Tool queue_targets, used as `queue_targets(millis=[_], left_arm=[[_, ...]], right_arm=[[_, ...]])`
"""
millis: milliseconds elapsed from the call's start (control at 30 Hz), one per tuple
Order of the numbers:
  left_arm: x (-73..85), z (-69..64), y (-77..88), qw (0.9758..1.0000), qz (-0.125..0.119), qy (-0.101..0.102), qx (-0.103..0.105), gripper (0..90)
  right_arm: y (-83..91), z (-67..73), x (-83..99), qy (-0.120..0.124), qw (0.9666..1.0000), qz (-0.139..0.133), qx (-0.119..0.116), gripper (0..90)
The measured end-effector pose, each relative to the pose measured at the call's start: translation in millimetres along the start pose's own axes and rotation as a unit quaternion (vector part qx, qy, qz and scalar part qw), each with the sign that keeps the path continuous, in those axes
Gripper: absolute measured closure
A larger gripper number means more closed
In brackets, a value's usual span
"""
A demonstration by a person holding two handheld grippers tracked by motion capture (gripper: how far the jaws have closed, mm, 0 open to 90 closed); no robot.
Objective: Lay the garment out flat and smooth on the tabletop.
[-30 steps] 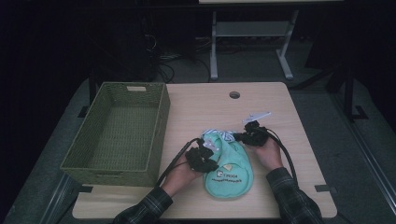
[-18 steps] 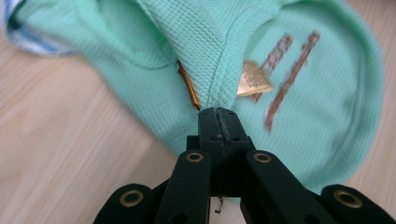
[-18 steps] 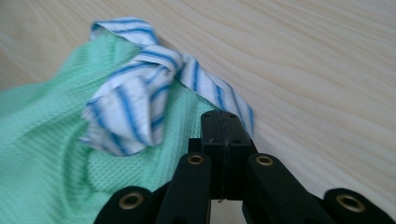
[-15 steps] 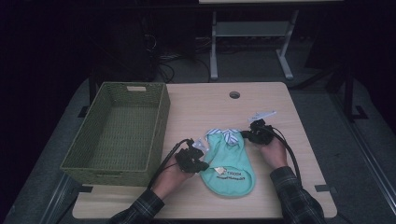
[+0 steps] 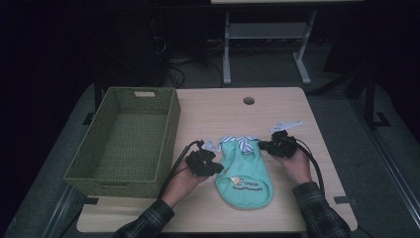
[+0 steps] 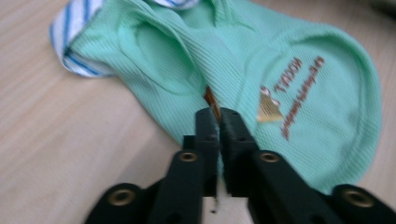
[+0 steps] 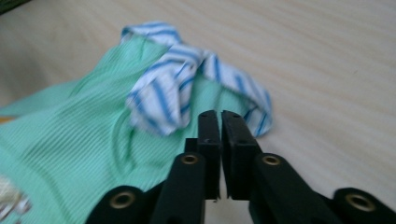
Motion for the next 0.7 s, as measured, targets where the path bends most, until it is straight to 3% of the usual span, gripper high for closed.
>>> queue_targets(millis=[367,700], left_arm=[[-26.5,31.9,-30.5,0.9995,-0.006,0.023,-0.021,89.6],[-19.6,53.5,-54.3,0.9985,0.024,0.021,-0.044,89.5]], right_arm=[[20.8,25.1,23.7,0.01,0.9993,0.019,-0.031,89.7],[28.6,44.6,45.4,0.023,0.9974,0.046,-0.051,89.8]])
Point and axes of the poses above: each handheld gripper's, and its own axes: y roughly backward along the jaws, x roughly out of its underside, z roughly to its left, the point moved 6 cm from there along -y, roughly forward along the jaws, and after that the axes turned 6 degrees about -z, right-handed, at the moved point
